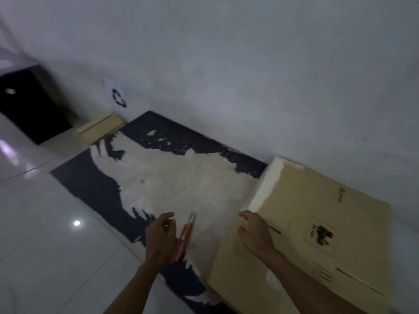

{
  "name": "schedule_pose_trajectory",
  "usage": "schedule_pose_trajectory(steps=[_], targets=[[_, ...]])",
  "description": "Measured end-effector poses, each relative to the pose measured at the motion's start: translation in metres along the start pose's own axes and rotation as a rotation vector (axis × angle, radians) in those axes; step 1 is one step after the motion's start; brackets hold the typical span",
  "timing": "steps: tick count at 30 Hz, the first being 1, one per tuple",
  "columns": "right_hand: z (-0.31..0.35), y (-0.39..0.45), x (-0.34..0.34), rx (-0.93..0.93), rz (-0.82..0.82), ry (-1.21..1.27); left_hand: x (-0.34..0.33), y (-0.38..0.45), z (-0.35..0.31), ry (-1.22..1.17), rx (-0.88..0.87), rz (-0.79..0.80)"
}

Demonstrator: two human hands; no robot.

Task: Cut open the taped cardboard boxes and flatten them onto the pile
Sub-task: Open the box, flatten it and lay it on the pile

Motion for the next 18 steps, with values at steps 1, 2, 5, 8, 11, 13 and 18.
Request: schedule_pose_trajectory(steps=[1, 2, 5, 8, 11, 13, 18], targets=[[0.018, -0.001, -0.015, 0.024, 0.032, 0.007, 0.018, 0.0, 0.012, 0.004, 0.018, -0.023], [0.035, -0.003, -0.03, 0.042, 0.057, 0.013, 0.036, 0.0, 0.022, 0.008, 0.026, -0.051], [0.087, -0.012, -0.079, 0.097, 0.109, 0.012, 0.093, 0.0, 0.06, 0.066, 0.029, -0.12], [0.143, -0.023, -0.128, 0.13, 0.171, -0.003, 0.149, 0.002, 0.109, 0.049, 0.084, -0.144], [0.196, -0.033, -0.178, 0.185, 0.232, -0.034, 0.2, 0.006, 0.149, 0.061, 0.133, -0.155], [0.227, -0.041, -0.208, 0.212, 0.273, -0.061, 0.229, 0.01, 0.173, 0.071, 0.183, -0.15], [0.297, -0.051, -0.268, 0.284, 0.373, -0.125, 0.285, 0.026, 0.219, 0.049, 0.256, -0.175]])
Point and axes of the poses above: each hand's wrist, its own y-axis towards the middle knuckle, its own x-axis out of the back of the hand, z = x × y, the point moved 5 cm from there along y, towards the middle knuckle, and after that the axes turned 13 degrees about -x, right-handed, at the moved point
